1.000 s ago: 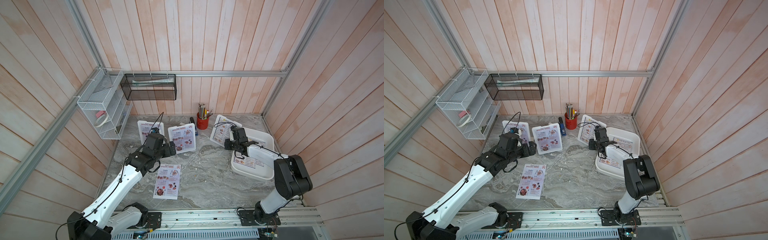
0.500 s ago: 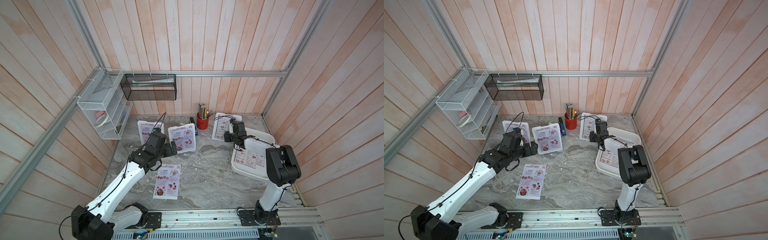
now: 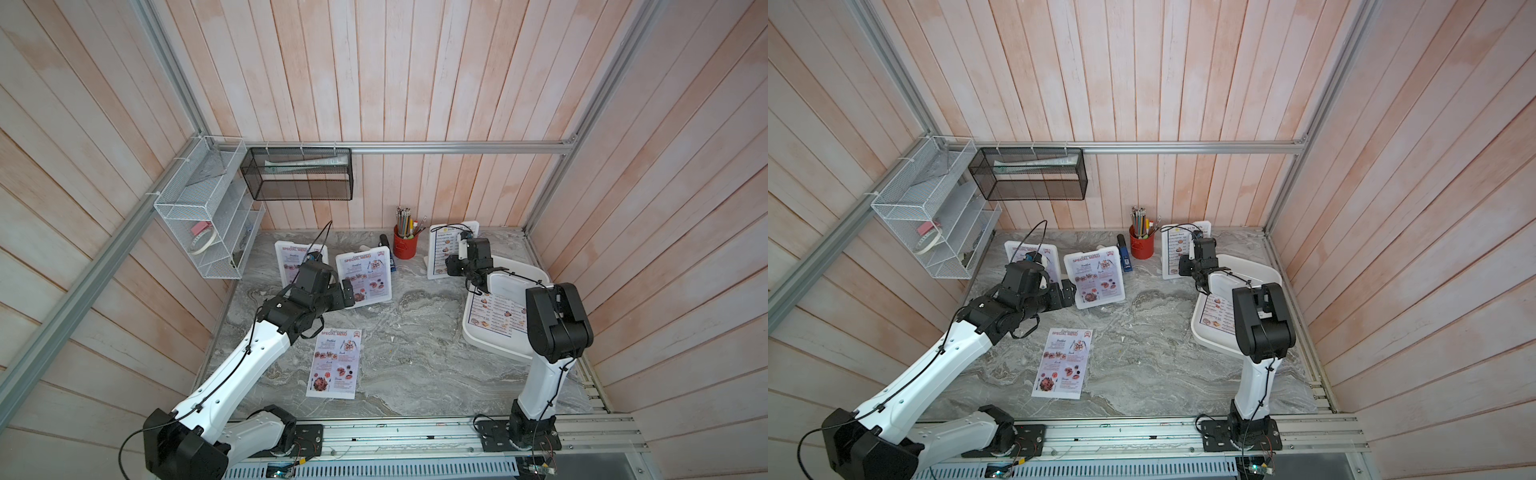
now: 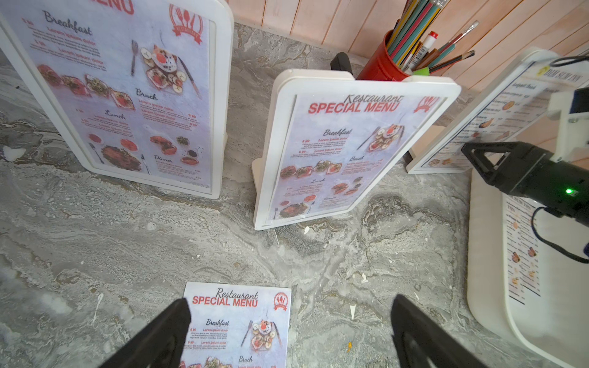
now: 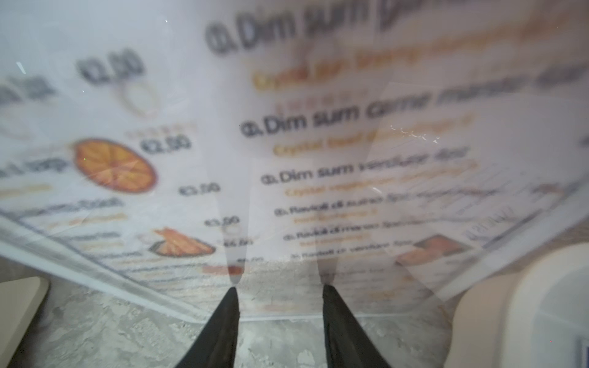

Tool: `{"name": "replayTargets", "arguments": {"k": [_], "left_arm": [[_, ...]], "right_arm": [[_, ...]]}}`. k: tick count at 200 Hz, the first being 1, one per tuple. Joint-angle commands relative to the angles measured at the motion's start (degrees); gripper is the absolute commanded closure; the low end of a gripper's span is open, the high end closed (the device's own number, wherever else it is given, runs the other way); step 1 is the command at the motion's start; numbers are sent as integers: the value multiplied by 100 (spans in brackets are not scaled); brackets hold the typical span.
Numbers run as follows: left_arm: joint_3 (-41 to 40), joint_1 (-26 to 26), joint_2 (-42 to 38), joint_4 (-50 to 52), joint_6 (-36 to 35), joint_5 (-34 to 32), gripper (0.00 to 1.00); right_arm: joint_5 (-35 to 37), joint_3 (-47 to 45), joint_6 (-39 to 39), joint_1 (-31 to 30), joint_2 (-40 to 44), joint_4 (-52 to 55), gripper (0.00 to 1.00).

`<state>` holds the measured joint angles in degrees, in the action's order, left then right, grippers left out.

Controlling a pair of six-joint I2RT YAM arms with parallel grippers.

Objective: Replace the menus in the menu holders
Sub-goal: Move the menu holder to the center of the board.

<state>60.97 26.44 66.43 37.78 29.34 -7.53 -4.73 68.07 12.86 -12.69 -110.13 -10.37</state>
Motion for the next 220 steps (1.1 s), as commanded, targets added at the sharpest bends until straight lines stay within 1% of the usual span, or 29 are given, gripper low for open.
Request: {"name": "replayTargets", "arguments": {"k": [1,32,63,92,132,173,192,220], "left_arm": [[126,28,78,36,-76,55,0],[143,29,63,44,-78,51,0],[101,27,32,61,-58,19,0],[59,28,35,44,-58,15,0],[81,24,1,100,-99,-64,0],[55,28,36,86,-88,-56,0],[14,28,18,82,-85,-72,0],[-62,28,10,73,-69,-126,0]], "right_arm": [[-326,-334,499,-96,175,-652,57],[-247,-375,756,-212,110,-1017,58],[-261,-374,1226,-233,12,-1456,58],[-308,-138,1490,-239,-224,-1578,58],[-239,42,1456,-239,-408,-1511,58],[-472,277,1270,-243,-571,-1503,58],[-721,197,1136,-249,-470,-1648,58],[-1486,-191,606,-365,64,-1650,57]]}}
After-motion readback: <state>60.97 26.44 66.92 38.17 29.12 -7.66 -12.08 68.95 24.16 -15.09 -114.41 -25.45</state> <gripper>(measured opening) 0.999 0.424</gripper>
